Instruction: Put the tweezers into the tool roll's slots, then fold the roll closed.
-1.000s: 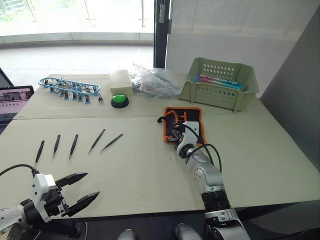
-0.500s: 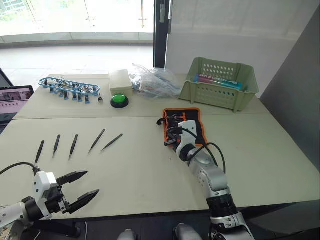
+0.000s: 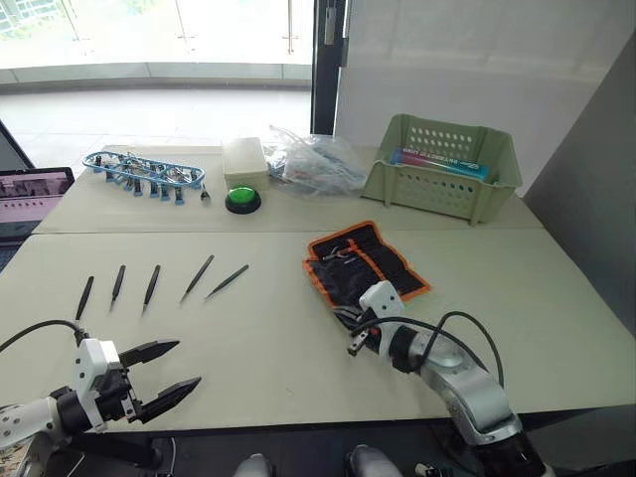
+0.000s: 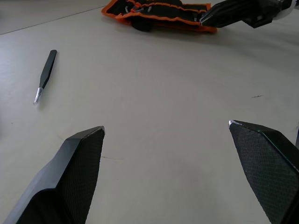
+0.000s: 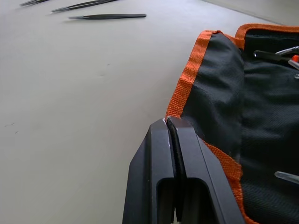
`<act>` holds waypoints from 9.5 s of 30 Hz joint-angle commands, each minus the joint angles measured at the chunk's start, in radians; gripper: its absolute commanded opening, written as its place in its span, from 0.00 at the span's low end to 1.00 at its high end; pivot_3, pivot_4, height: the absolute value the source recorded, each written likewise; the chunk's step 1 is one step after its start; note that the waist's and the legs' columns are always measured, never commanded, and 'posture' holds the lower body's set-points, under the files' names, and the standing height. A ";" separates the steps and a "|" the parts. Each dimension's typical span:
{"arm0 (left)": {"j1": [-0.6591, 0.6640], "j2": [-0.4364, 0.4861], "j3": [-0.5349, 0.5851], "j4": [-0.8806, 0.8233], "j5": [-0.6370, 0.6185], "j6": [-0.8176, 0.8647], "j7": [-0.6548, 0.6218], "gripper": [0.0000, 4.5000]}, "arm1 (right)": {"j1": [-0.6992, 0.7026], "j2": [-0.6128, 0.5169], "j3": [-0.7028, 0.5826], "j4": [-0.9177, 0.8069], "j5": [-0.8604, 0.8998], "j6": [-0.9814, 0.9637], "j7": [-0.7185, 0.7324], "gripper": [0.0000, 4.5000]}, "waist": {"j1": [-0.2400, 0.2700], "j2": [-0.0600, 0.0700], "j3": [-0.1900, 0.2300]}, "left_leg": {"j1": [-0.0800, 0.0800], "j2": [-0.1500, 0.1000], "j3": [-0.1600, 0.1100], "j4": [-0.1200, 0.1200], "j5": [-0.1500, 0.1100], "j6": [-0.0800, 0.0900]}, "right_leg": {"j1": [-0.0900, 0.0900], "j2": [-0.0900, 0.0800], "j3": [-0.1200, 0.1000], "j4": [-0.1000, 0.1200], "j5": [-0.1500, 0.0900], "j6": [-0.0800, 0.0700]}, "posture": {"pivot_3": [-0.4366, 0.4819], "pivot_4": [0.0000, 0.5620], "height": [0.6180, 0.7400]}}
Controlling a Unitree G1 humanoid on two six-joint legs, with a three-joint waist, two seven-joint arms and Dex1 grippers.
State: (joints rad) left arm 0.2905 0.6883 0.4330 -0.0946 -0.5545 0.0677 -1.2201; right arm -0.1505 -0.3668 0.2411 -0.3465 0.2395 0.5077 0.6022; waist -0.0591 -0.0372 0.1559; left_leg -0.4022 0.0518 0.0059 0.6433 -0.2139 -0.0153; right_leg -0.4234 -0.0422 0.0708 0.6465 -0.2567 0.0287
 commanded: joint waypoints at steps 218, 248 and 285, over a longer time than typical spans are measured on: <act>-0.113 0.028 0.407 0.440 0.027 0.175 0.530 1.00 | 0.202 -0.385 -0.525 -0.066 0.466 -0.122 0.452 1.00 | 0.027 -0.004 -0.001 | 0.002 0.000 0.001 0.000 -0.001 0.001 | 0.002 -0.002 -0.001 -0.001 -0.001 0.001 | 0.48 0.27 0.98; -0.650 0.062 0.005 0.938 0.282 0.001 0.548 0.51 | 0.294 -0.336 -0.446 -0.014 0.336 -0.272 0.490 1.00 | 0.072 -0.003 -0.004 | 0.003 -0.003 0.000 0.001 0.000 0.000 | 0.005 -0.002 -0.001 0.001 0.001 0.002 | 0.48 0.27 0.98; -0.570 0.176 -0.385 -0.197 -0.020 0.595 0.354 0.00 | 0.166 -0.117 -0.239 0.078 0.118 -0.125 0.057 0.04 | 0.039 -0.003 -0.003 | 0.002 -0.002 -0.003 0.002 0.000 0.000 | 0.003 0.004 0.002 0.002 0.001 0.001 | 0.48 0.27 0.98</act>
State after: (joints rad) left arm -0.2620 0.8596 0.0866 -0.2783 -0.5977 0.6439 -0.8564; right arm 0.0303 -0.4920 -0.0089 -0.2662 0.3847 0.3782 0.6943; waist -0.0198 -0.0400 0.1527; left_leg -0.3994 0.0497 0.0030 0.6453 -0.2140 -0.0153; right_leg -0.4200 -0.0382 0.0733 0.6481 -0.2554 0.0299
